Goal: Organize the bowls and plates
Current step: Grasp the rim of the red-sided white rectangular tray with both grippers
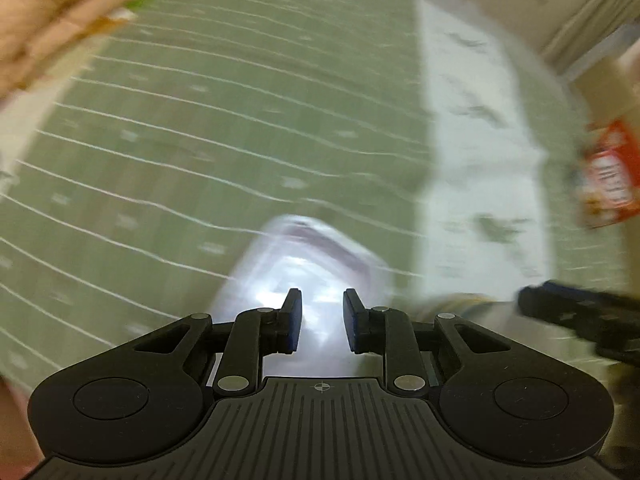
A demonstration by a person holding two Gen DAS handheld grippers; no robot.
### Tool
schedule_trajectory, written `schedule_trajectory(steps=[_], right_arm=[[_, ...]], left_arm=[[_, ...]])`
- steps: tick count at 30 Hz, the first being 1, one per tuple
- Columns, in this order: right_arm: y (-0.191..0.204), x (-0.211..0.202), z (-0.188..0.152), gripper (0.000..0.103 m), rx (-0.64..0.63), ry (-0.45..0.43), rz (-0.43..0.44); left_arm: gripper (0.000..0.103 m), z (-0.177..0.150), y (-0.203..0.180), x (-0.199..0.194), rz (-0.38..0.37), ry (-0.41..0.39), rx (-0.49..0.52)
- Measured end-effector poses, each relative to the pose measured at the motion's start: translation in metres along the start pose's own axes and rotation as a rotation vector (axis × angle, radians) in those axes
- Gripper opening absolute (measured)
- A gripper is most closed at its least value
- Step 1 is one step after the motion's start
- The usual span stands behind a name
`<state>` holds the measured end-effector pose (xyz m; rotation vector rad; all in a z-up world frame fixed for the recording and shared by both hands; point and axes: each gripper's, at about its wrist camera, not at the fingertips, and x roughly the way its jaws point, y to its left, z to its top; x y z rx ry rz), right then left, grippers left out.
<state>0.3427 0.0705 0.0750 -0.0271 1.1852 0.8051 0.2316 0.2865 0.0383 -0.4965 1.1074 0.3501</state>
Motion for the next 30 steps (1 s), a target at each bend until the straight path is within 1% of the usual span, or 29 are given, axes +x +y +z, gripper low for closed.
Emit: schedule_trajectory(steps=[2,5,7,8,9,13,15,17,18,20,22,27,28,30], right_arm=[[0.023,0.024,0.005,0.06,-0.028,0.033,-0.005],[0.054,0.064,0.009,0.06,-0.069,0.096,-0.057],[0.07,0.088,0.009,0.061,-0.074,0.136,-0.101],[0.076,0.1,0.009,0.061,-0.069,0.155,-0.126],[0.081,0.111,0.009,0.061,-0.067,0.169,-0.147],[0.093,0.143,0.005,0.062,-0.1,0.189,-0.24],[0.098,0.155,0.003,0.063,-0.12,0.194,-0.287],[0.098,0.165,0.002,0.067,-0.12,0.203,-0.307],[0.098,0.17,0.003,0.067,-0.112,0.209,-0.309],[0.096,0.18,0.003,0.068,-0.077,0.233,-0.292],[0.097,0.185,0.001,0.068,-0.042,0.247,-0.248],[0.112,0.189,-0.005,0.068,-0.007,0.252,-0.01],[0.117,0.191,-0.008,0.068,-0.018,0.256,0.021],[0.126,0.192,-0.014,0.068,-0.049,0.247,0.038]], left_arm=[[0.025,0.001,0.012,0.009,0.051,-0.002,0.031],[0.025,-0.003,0.027,0.029,0.099,0.016,0.049],[0.025,-0.005,0.038,0.039,0.124,0.008,0.043],[0.025,-0.007,0.042,0.044,0.12,0.004,0.038],[0.025,-0.008,0.047,0.049,0.099,0.008,0.029],[0.025,-0.018,0.065,0.07,0.019,0.059,-0.007],[0.025,-0.026,0.069,0.075,0.002,0.076,-0.009],[0.025,-0.033,0.074,0.079,-0.005,0.089,-0.01],[0.025,-0.036,0.077,0.08,-0.009,0.093,-0.014],[0.025,-0.041,0.084,0.082,-0.02,0.099,-0.03],[0.025,-0.044,0.091,0.079,-0.027,0.098,-0.049],[0.025,-0.049,0.114,0.067,-0.004,0.092,-0.12],[0.024,-0.051,0.118,0.066,-0.002,0.091,-0.135],[0.024,-0.053,0.126,0.066,0.001,0.087,-0.169]])
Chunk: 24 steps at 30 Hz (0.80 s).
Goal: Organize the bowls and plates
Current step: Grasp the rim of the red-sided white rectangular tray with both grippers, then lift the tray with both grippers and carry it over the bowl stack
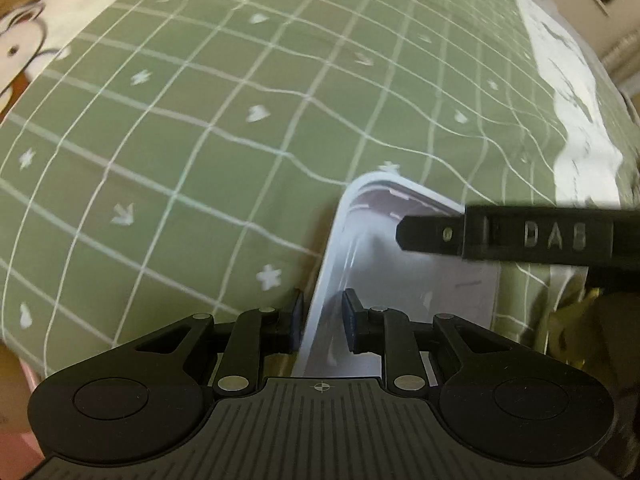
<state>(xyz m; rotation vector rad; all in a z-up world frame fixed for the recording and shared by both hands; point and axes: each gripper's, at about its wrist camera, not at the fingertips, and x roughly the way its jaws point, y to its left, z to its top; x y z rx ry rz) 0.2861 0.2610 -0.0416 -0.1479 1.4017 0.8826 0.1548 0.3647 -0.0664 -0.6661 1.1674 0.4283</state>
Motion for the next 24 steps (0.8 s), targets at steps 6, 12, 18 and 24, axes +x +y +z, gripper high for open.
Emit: schedule_trajectory(steps=[6,12,18,24], right_arm=[[0.008,-0.005,-0.029,0.068,-0.07,-0.112,-0.09],[-0.013,-0.009,-0.056,0.068,0.019,-0.14,-0.039],[-0.009,-0.004,-0.093,0.068,-0.034,-0.189,0.093],[-0.011,-0.004,-0.116,0.068,-0.111,-0.31,0.159]], left_arm=[[0.024,-0.006,0.003,0.003,0.014,-0.033,-0.007],[0.023,-0.017,-0.008,0.002,0.051,-0.069,0.083],[0.021,-0.036,0.001,-0.004,0.081,-0.128,0.097],[0.021,-0.047,0.003,-0.001,0.065,-0.214,0.13]])
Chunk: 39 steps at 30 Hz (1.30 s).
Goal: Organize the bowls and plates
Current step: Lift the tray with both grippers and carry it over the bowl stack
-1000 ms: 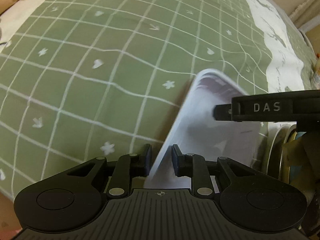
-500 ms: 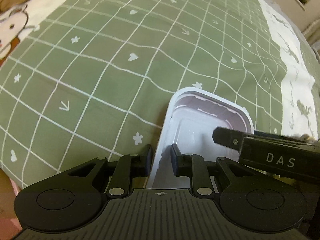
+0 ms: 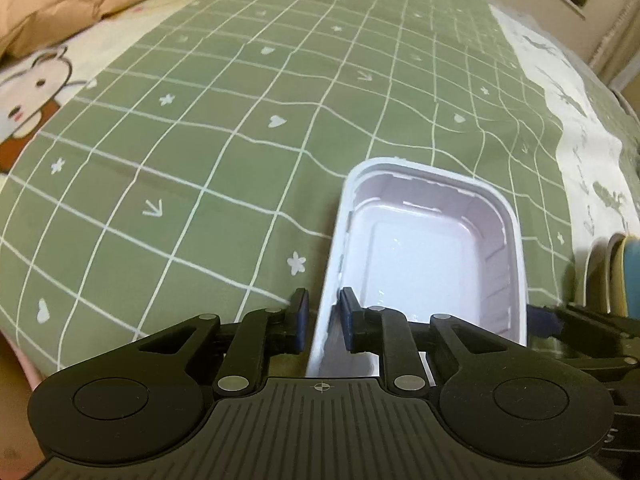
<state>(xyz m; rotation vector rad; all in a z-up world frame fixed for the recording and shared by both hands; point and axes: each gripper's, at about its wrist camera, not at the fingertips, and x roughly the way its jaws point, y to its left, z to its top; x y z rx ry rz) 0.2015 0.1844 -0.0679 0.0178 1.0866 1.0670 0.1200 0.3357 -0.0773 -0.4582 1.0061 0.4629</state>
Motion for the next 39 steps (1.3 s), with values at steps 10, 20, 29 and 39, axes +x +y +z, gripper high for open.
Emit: schedule_trajectory(steps=[10,20,29,39], right_arm=[[-0.006,-0.022,-0.036,0.044,0.043,-0.092,0.014],[0.017,-0.016,-0.043,0.044,0.005,-0.076,-0.105],[0.046,-0.107,-0.025,0.044,-0.076,-0.244,-0.044],[-0.025,-0.255,0.011,0.044,-0.02,-0.434,-0.189]], left_arm=[[0.02,-0.043,0.004,-0.021,-0.13,-0.106,-0.038],[0.021,-0.057,0.018,-0.015,-0.205,-0.137,-0.093],[0.022,-0.039,-0.005,-0.112,-0.257,-0.251,-0.053],[0.022,0.028,-0.154,-0.14,-0.456,-0.132,0.136]])
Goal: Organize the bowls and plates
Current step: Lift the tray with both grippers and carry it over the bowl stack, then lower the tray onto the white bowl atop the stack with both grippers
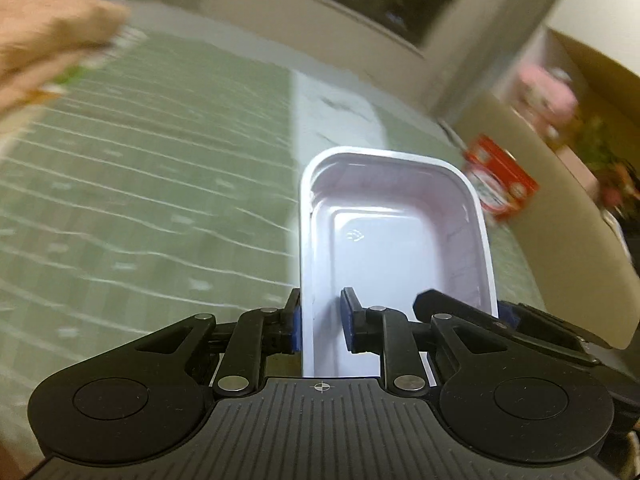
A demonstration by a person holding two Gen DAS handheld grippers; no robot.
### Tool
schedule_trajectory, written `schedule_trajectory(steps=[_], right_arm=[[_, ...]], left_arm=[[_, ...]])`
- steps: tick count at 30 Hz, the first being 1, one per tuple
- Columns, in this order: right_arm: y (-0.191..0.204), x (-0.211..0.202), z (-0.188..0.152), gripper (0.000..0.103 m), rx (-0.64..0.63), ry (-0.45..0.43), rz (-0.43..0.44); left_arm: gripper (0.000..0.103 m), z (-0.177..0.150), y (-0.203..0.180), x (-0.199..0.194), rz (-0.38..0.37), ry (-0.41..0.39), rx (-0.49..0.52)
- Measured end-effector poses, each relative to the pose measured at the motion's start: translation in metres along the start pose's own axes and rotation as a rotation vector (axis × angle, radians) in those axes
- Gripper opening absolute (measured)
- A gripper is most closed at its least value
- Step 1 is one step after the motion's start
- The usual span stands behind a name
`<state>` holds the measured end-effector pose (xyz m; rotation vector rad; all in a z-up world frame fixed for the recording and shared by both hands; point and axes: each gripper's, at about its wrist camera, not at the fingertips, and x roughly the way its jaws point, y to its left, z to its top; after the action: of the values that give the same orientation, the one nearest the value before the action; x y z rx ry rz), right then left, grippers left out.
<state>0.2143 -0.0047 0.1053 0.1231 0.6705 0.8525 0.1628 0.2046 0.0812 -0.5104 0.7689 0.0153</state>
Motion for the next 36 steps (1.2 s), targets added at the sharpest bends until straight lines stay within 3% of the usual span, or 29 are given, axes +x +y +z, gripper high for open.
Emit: schedule_trajectory(steps=[3,10,18,25,30,36], right_arm=[[-0.039,-0.008,0.003,0.044,0.054,0.007,-0.086],[-0.098,0.008,-0.025,0.044,0.194,0.067,-0.102],[-0.101,0.054,-0.029,0.043,0.23,0.104,-0.097],[-0.1,0.044,-0.034,0.043,0.217,0.109,-0.111],[-0.095,0.027,-0.043,0.046,0.22,0.125,-0.052],[-0.082,0.007,-0.037,0.048,0.178,0.081,-0.057]], left_arm=[[0.022,0.006,-0.028,0.039,-0.032,0.091,0.023],[0.022,-0.011,-0.045,0.085,0.026,0.155,0.119],[0.022,0.005,-0.026,0.075,0.034,0.054,0.077],[0.022,-0.004,-0.017,0.073,0.063,0.098,0.081],[0.024,-0.014,-0.013,0.068,-0.011,0.139,0.034],[0.025,-0.018,-0.021,0.06,-0.019,0.14,0.049]])
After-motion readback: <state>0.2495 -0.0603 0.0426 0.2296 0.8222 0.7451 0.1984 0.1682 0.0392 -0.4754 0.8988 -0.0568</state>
